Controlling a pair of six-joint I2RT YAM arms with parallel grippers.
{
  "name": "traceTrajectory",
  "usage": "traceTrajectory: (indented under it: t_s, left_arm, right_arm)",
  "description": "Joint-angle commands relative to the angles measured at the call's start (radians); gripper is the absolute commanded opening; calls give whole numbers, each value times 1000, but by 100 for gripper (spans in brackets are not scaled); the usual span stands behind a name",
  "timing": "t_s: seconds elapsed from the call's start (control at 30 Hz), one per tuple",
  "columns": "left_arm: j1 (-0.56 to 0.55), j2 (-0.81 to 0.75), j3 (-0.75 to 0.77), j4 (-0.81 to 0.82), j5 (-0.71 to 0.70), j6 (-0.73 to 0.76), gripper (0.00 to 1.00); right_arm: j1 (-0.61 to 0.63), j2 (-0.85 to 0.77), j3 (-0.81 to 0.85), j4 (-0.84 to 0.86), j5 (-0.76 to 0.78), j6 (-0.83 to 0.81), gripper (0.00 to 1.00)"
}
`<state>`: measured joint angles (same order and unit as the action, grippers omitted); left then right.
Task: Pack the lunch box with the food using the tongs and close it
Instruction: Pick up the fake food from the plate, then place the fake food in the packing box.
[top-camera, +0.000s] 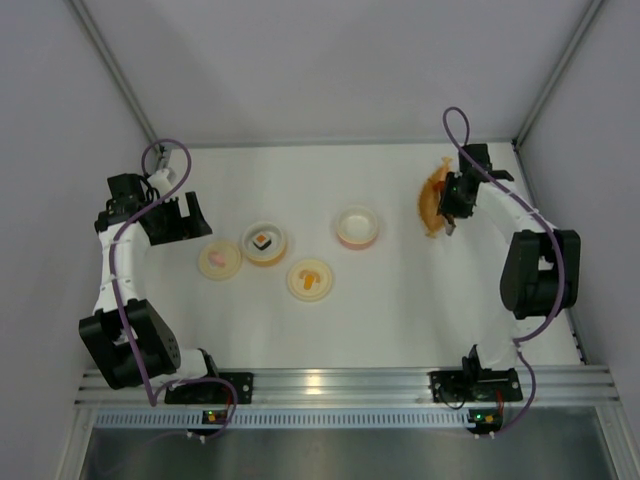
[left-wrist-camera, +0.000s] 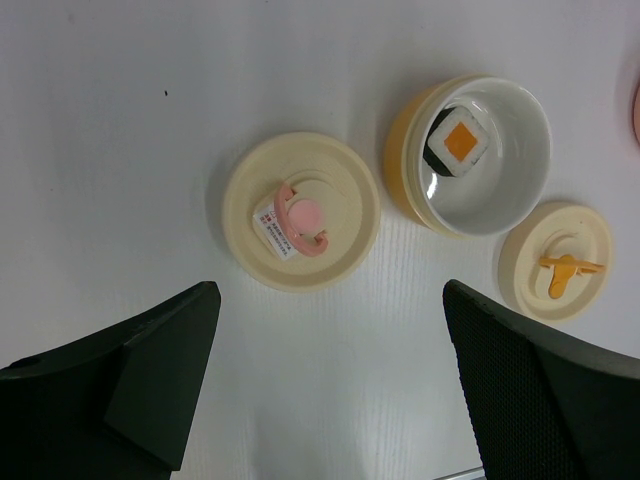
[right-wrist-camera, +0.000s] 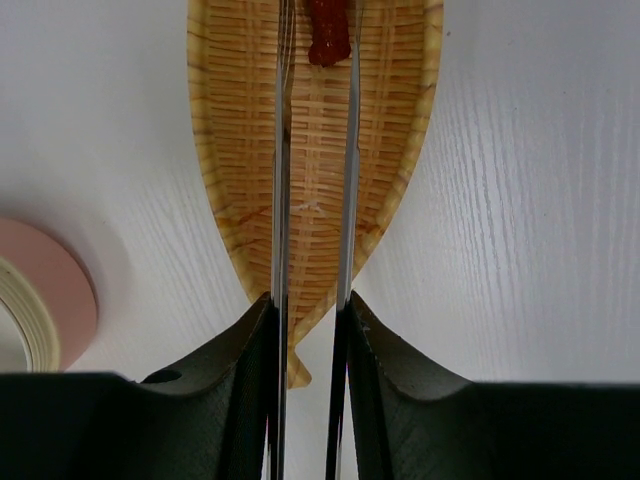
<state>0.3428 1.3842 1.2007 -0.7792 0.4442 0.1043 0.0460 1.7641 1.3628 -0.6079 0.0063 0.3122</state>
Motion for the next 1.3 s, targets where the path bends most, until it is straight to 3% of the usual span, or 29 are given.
traceTrajectory:
  t_s: [0.0, 0.67, 1.1, 1.27]
  left_arm:
    - [5, -8, 10, 28, 4, 6, 98]
    - [8, -13, 17, 20, 10, 5, 98]
    - [5, -14, 13, 23, 33, -2, 98]
    - [5, -19, 14, 21, 41, -6, 98]
  right_arm:
    - [-21, -87, 7, 31, 1, -16, 0]
    - [-28, -241, -20, 23, -35, -96, 0]
    - [-12, -408, -50, -131, -296, -308, 0]
    - [104, -420, -54, -173, -330, -369, 0]
